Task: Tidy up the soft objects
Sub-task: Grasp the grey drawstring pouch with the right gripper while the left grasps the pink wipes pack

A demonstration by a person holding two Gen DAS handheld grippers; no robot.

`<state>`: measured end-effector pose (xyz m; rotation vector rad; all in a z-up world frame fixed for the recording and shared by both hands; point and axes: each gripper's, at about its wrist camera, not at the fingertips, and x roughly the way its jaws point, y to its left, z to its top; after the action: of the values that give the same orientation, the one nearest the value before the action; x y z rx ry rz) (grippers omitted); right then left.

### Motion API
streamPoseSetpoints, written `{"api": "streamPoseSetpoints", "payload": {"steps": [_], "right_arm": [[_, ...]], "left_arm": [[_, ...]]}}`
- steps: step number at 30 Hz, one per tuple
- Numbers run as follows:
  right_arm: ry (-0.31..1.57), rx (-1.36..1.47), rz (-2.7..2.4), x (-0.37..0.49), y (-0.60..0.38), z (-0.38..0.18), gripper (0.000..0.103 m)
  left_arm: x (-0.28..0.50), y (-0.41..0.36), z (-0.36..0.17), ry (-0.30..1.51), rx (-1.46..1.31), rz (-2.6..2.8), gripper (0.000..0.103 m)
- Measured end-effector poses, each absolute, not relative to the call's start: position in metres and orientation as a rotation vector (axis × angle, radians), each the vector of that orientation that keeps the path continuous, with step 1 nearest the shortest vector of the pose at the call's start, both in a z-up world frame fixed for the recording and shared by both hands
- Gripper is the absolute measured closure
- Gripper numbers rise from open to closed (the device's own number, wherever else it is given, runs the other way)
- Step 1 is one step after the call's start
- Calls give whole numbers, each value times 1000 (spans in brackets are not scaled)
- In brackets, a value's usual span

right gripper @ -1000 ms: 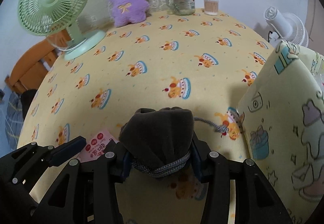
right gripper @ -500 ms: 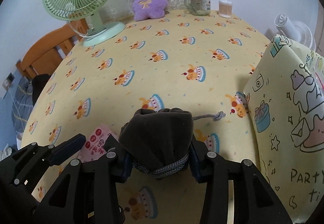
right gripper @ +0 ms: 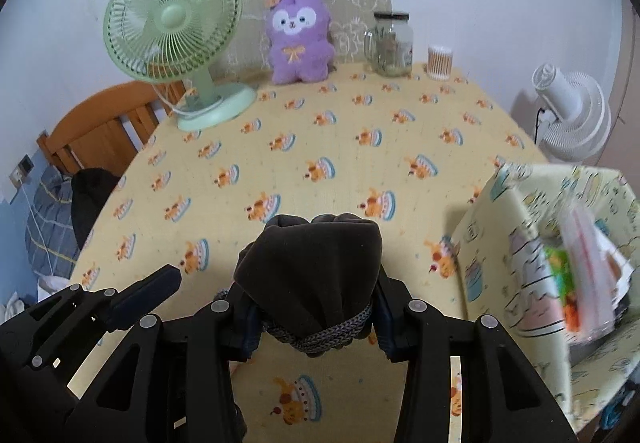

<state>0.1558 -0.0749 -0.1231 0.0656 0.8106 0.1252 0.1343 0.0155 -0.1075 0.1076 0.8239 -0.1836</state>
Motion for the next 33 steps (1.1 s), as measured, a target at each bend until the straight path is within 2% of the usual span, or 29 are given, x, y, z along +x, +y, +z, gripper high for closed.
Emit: {"api": "streamPoseSetpoints", "payload": {"steps": [6, 10, 12, 13, 17, 33], "right_arm": [[786, 59, 127, 151, -76, -113, 55], [816, 60, 119, 153, -77, -123, 55], [831, 60, 122, 153, -77, -129, 55], [840, 62, 121, 154, -77, -133, 55], [845, 68, 109, 152, -77, -143, 55], [938, 69, 62, 163, -71, -181, 55]], "left_arm": [[131, 15, -105, 811, 102, -179, 70], [132, 15, -117, 845, 102, -176, 64], [133, 14, -123, 862, 105, -176, 53], [133, 14, -126, 869, 110, -177, 43], [133, 13, -135, 875, 122, -196, 38], [144, 18, -169, 963, 113, -247, 37]]}}
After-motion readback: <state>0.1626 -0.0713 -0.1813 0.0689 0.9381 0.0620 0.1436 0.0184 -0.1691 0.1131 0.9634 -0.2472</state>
